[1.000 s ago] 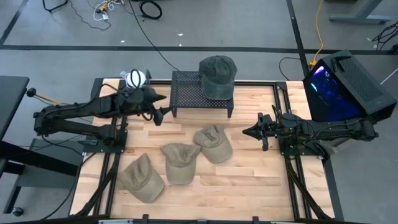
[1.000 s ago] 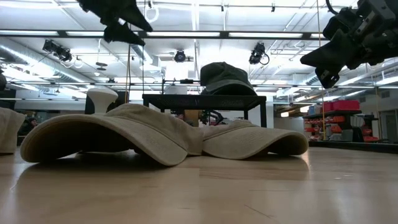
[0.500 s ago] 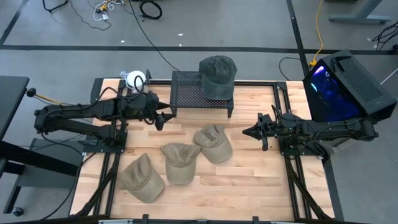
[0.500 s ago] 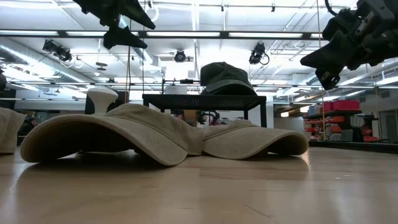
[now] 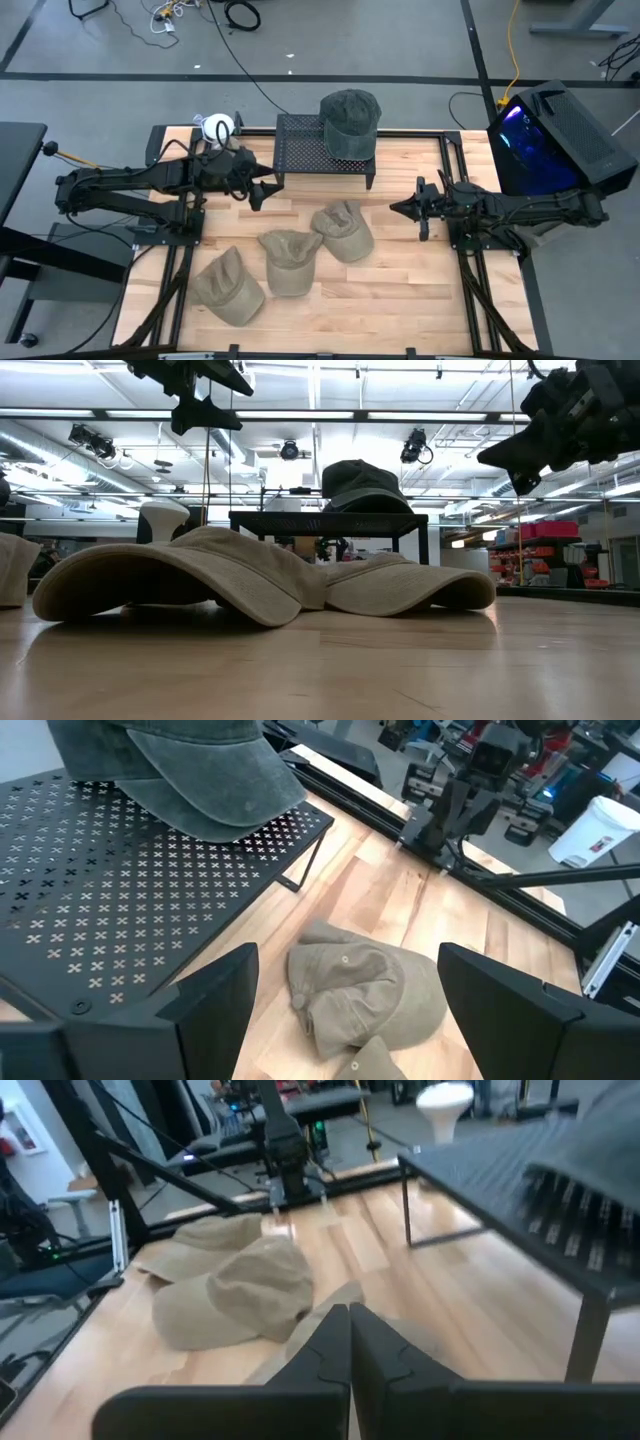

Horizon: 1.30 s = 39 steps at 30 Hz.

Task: Pick & Place hat
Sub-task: Put the middle brown cap on the shelf

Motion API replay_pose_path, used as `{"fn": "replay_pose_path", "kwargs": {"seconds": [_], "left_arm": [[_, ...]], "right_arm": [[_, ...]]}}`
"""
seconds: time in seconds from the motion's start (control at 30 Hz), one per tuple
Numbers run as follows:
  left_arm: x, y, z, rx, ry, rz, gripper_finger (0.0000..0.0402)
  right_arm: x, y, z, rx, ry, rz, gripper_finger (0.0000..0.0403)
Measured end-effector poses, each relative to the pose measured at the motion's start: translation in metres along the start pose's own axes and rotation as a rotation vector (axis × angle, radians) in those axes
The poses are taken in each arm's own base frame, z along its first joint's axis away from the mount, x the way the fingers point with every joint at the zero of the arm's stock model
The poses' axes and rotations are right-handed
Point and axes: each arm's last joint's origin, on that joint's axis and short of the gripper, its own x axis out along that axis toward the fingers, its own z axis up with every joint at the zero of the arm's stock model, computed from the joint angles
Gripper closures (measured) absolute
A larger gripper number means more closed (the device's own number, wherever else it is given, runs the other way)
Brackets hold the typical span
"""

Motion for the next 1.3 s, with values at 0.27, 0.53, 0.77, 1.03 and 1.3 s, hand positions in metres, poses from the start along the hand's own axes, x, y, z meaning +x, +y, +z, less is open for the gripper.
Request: {"fn": "replay_pose_path", "kwargs": {"seconds": [0.27,0.53,0.77,1.03,1.3], "left_arm": [[0.000,0.000,0.000,0.000,0.000,0.000,0.0085],[0.000,0.000,0.000,0.000,0.000,0.001,0.0085],[0.000,0.000,0.000,0.001,0.001,0.001,0.0085],[0.000,0.000,0.000,0.001,0.001,0.001,0.0085],[0.000,0.000,0.000,0.001,0.001,0.000,0.0085]], "right_arm": [[-0.005,0.001,0.006,-0.070,-0.060,0.011,0.0403],[-0.006,0.002,0.008,-0.099,-0.083,0.036,0.0403],[-0.007,0.005,0.015,-0.128,-0.152,0.076,0.0403],[-0.007,0.006,0.018,-0.180,-0.190,0.087,0.0403],[-0.012,0.005,0.011,-0.203,-0.227,0.115,0.0403]]}}
